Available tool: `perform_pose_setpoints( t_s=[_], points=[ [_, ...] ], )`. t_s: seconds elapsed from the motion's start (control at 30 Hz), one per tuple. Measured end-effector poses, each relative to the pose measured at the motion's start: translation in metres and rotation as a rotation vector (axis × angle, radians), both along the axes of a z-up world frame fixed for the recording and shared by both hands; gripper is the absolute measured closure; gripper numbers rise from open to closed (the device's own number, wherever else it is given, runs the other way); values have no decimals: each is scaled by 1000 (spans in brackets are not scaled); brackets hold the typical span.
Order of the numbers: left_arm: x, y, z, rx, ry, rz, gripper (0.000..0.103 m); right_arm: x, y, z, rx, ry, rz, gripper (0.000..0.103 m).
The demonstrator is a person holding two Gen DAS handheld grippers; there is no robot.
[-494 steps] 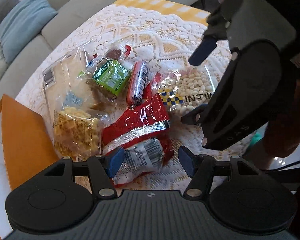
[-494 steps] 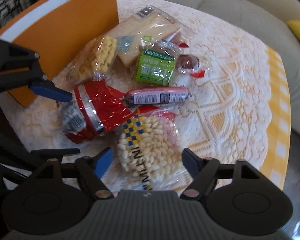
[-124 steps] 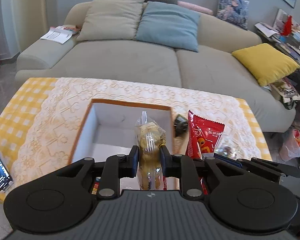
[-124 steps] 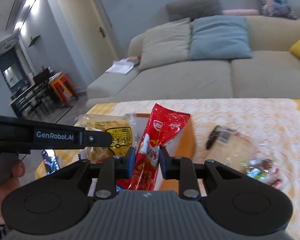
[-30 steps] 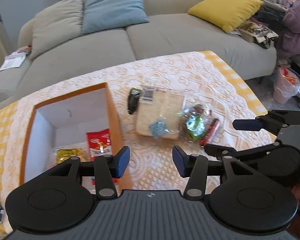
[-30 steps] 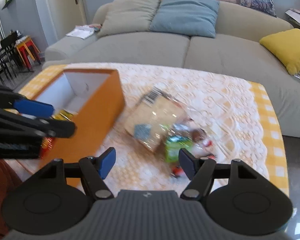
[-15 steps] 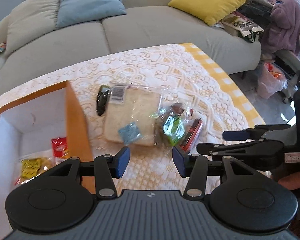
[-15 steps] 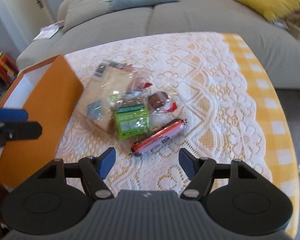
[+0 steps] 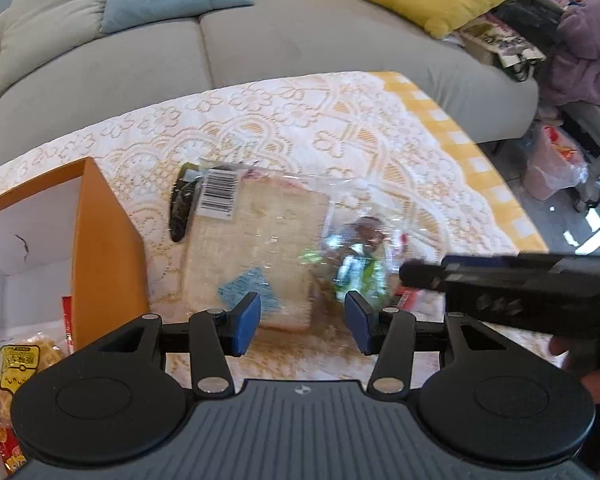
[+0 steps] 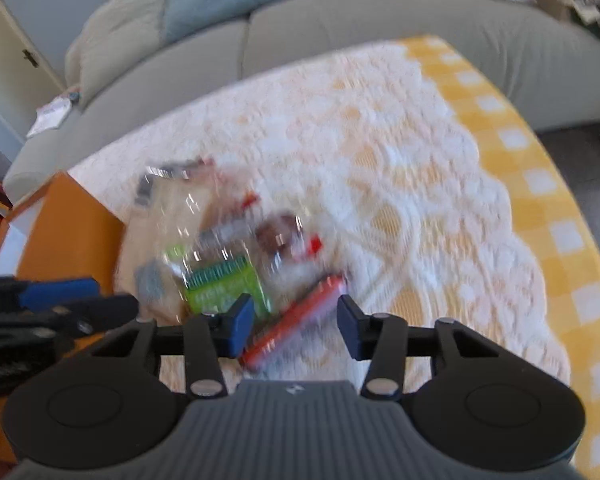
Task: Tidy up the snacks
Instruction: 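Move the right gripper to the white bread bag and grasp its edge, then lift the bread bag with the right gripper while the left approaches the clear snack bag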
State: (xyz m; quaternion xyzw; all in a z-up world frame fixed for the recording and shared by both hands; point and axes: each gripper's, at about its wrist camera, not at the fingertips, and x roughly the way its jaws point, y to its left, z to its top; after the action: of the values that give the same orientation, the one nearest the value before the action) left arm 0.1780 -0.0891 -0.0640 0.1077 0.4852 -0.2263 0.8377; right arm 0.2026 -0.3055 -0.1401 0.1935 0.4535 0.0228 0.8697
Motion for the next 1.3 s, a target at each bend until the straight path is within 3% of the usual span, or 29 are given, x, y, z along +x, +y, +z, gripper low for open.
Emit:
perform_pose_setpoints(
  t_s=[0.13,0.2,0.4,0.67,0.73,0.8,0.9,1.17,1.3],
  points=[
    [12,1,-7,35,12,17,46,22,2,1,104,-58,57,56],
    [17,1,-8,48,10,28,48,34,6,-1,142,-69,88,48],
    [26,-6,-15,84,-6,39,49,68,11,-21,206,-33,114,46],
    [40,-5,-34,103,74,72,67,95,6,-44,355,20,128,44],
    [41,-5,-37,111,89,81,69,97,9,-47,367,1,130,45],
    [40,-5,-38,118,90,81,69,98,12,-45,335,-8,138,58],
    [35,-6,-34,131,71,74,69,94,15,-35,309,-34,155,69],
    [18,10,-11,94,38,107,69,69,28,11,221,-187,238,81],
    [4,17,2,63,25,129,69,49,28,30,223,-207,230,84]
  ],
)
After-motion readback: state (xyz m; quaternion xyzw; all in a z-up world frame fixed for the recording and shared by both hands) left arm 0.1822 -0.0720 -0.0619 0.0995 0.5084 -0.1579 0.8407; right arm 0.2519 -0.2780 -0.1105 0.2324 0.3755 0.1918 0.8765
